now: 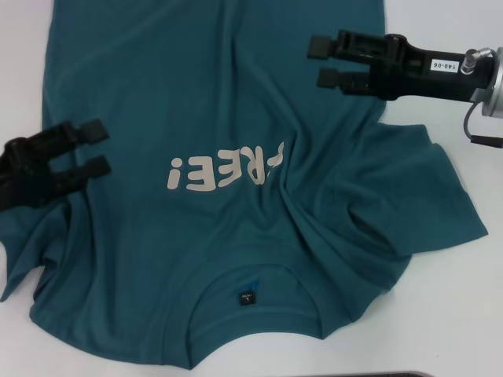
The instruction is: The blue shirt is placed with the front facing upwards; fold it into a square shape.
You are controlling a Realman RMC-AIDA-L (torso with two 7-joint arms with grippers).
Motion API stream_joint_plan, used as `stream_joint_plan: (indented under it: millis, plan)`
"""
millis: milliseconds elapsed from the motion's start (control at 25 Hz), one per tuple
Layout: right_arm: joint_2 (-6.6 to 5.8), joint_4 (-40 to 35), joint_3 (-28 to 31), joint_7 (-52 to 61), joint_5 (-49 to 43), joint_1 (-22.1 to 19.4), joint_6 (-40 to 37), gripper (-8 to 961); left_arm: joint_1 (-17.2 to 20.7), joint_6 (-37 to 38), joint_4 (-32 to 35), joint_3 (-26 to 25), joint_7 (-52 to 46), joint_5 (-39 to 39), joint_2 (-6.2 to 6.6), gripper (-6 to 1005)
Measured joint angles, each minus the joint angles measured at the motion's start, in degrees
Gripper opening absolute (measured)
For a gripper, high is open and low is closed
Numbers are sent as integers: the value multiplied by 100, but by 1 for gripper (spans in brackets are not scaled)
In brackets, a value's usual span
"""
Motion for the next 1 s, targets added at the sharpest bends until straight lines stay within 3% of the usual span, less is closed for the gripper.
stream_joint_plan:
  millis: [440,760,1000]
  plan:
    - [-114,-45,2,160,-603,289,180,914,76,-289,-230,-133,-172,565,469,859]
    - [-167,0,107,224,-587,274,186,914,163,-499,-665,-298,-431,956,484,860]
    - [-73,8,221,131,-296,273,-275,914,124,-550,-630,-303,-440,949,463,860]
